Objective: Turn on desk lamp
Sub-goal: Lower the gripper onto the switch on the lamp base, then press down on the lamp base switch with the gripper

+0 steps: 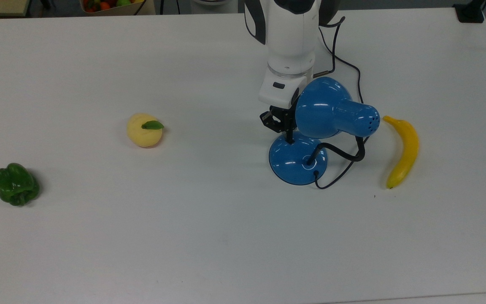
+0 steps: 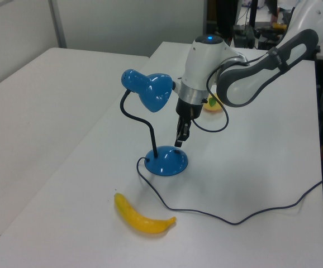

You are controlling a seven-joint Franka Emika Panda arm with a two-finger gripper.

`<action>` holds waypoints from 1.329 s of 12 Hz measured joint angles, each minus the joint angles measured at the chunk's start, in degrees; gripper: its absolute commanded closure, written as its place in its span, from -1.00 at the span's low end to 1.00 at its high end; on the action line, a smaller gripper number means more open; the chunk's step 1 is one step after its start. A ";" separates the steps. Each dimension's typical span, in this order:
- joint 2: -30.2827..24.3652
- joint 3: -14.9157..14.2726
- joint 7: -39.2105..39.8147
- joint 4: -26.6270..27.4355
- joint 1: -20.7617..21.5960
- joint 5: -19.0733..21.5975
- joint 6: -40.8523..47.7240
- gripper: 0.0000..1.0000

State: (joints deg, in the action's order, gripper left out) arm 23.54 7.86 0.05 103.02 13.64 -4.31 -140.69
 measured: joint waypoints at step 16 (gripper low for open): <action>1.44 0.27 0.00 -0.07 0.90 0.00 -3.05 1.00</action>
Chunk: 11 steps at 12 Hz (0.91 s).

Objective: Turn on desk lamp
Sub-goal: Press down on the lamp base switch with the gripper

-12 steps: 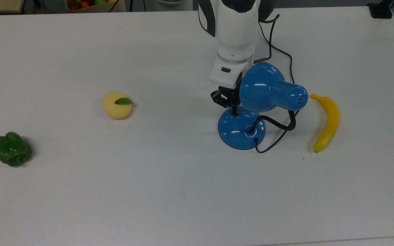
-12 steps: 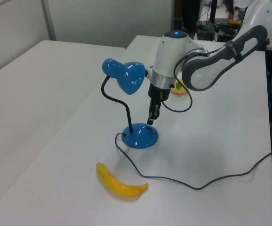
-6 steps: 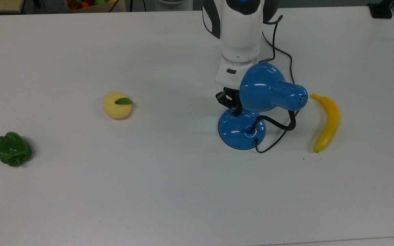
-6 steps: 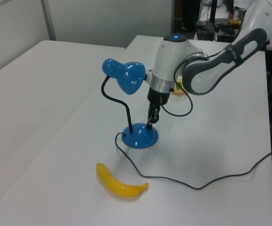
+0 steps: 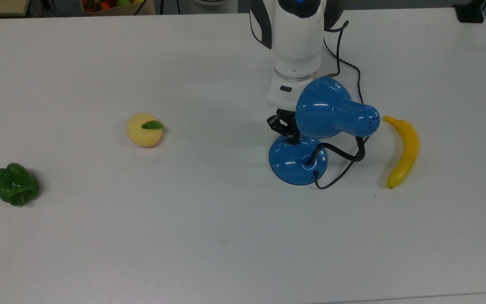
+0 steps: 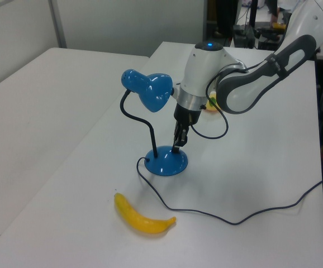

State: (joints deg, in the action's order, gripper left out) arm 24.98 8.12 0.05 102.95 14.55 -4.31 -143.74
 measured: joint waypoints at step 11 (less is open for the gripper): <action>0.84 0.01 0.00 0.00 0.00 0.00 -3.00 1.00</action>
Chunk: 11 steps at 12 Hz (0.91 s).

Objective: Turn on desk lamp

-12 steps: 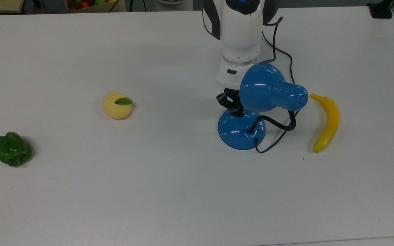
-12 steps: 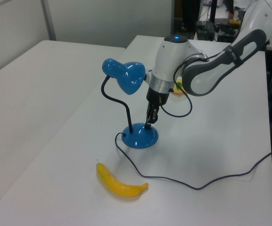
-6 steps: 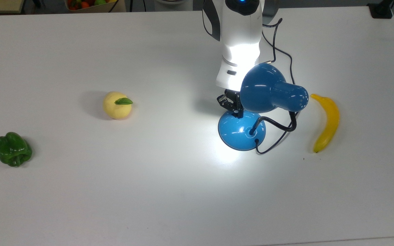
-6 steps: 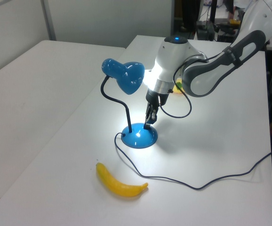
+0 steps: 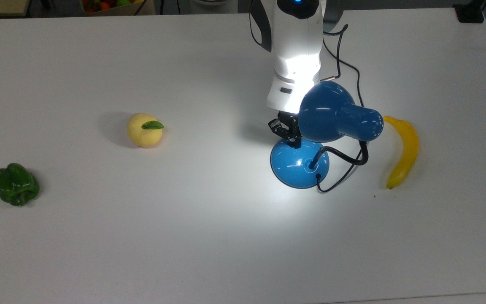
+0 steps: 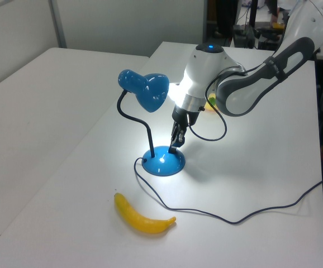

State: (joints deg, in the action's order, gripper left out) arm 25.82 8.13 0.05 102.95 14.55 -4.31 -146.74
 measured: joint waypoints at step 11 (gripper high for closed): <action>-11.00 -1.35 -3.45 -2.15 -9.42 -0.13 31.74 1.00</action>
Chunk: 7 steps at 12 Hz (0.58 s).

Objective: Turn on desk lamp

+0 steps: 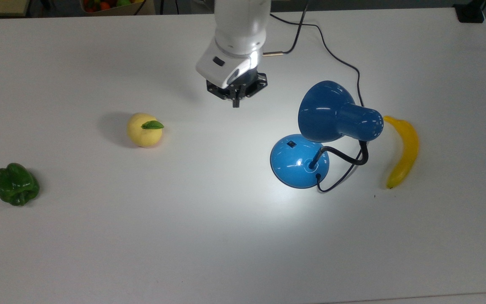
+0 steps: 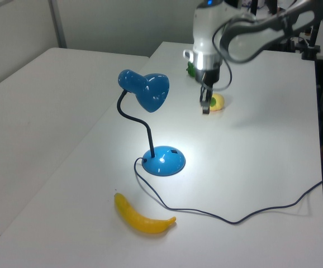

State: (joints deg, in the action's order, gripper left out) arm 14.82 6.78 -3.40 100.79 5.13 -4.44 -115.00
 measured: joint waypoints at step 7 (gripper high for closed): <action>-10.80 -0.18 -0.02 -7.58 -8.83 -0.01 19.79 1.00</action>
State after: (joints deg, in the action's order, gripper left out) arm 4.02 6.60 -3.42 93.21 -3.69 -4.45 -95.21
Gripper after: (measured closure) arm 0.991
